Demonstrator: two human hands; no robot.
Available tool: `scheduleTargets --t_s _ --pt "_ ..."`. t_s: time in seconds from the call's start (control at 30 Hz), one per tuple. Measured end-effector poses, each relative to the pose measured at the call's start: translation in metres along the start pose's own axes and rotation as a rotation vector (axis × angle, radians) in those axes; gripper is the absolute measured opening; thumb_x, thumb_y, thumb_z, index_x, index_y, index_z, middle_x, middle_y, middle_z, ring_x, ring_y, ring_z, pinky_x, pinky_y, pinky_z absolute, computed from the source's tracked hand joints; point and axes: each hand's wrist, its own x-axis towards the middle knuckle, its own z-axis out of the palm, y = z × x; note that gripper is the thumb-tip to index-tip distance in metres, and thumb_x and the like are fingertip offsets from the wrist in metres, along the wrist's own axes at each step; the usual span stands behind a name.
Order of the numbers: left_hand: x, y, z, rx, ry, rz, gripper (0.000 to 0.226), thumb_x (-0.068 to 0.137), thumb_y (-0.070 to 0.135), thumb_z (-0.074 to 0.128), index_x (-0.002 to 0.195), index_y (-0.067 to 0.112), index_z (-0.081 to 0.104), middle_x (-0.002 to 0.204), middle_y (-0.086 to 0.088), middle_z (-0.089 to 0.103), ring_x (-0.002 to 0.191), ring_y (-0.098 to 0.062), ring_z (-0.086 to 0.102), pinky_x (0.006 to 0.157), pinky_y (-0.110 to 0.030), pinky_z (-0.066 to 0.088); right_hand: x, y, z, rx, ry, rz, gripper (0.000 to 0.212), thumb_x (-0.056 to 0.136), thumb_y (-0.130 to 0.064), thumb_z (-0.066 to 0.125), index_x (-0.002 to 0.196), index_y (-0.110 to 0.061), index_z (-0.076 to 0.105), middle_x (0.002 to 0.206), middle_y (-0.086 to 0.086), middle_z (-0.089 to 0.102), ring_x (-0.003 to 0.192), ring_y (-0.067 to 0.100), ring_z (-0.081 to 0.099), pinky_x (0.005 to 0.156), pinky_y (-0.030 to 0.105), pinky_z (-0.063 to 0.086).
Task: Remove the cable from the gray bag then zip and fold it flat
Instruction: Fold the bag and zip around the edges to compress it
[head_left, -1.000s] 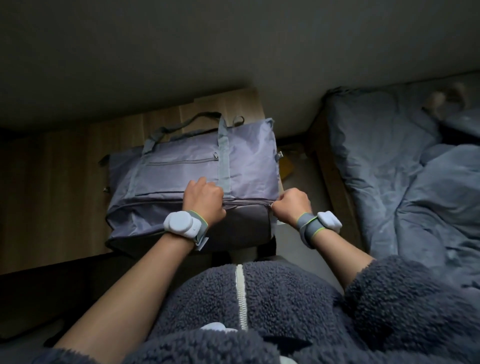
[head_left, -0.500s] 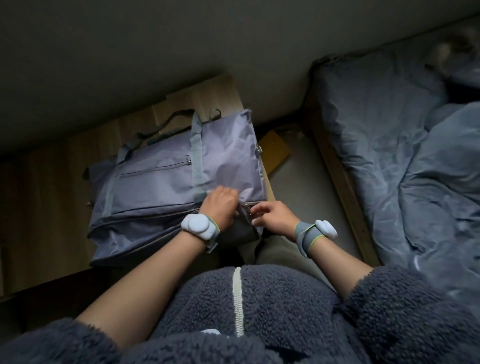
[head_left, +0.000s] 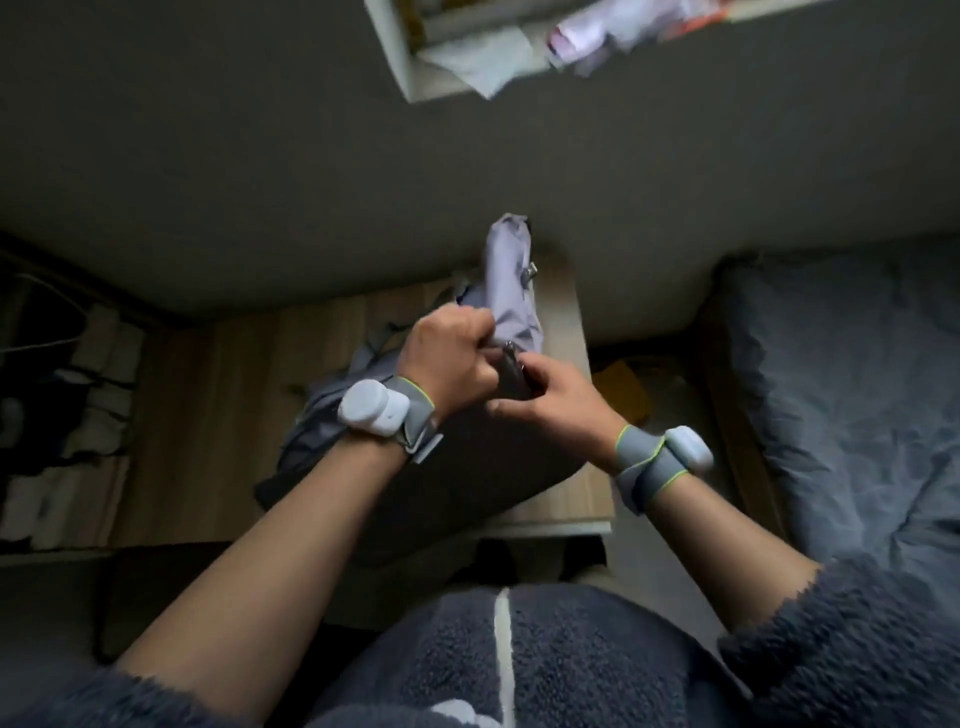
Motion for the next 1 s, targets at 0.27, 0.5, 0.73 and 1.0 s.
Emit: scheduleTargets --t_s 0.27,0.5,0.73,1.0 --pt "-0.001 -0.023 -0.152 -0.304 0.589 -0.165 0.010 0.070 0.019 0.070 0.073 0.013 0.062 0.066 -0.001 0.062 0.065 -0.022 0.057 0.060 -0.035 0.045 0.013 -0.207 -0.013 -0.734 0.282 -0.513 0.011 0.070 -0.010 0.064 0.069 -0.019 0.059 0.062 0.009 0.058 0.062 0.033 0.044 0.057 0.034 0.037" --pt "-0.049 -0.091 -0.113 -0.295 0.674 -0.289 0.011 0.070 0.009 0.067 0.072 0.015 0.057 0.065 0.002 0.059 0.061 -0.015 0.052 0.056 -0.024 0.038 0.027 -0.204 0.056 -1.236 0.218 -0.609 0.021 0.078 -0.030 0.059 0.096 -0.023 0.066 0.087 0.008 0.069 0.080 0.036 0.066 0.058 0.033 0.034" --pt "-0.068 -0.130 -0.059 -0.329 0.575 -0.378 0.015 0.066 0.004 0.058 0.070 0.018 0.052 0.065 0.003 0.055 0.061 -0.022 0.053 0.055 -0.031 0.040 0.035 -0.115 -0.002 -1.394 0.167 0.019 0.023 0.080 -0.024 0.053 0.099 -0.019 0.063 0.101 0.009 0.066 0.091 0.034 0.066 0.068 0.035 0.044" --pt "-0.061 -0.126 -0.069 -0.325 0.475 -0.312 0.010 0.068 0.009 0.060 0.071 0.015 0.053 0.066 -0.004 0.058 0.063 -0.032 0.055 0.054 -0.036 0.044 0.025 -0.118 0.004 -1.244 0.282 -0.055 0.020 0.073 -0.028 0.057 0.092 -0.025 0.063 0.090 0.010 0.066 0.086 0.038 0.061 0.062 0.034 0.039"
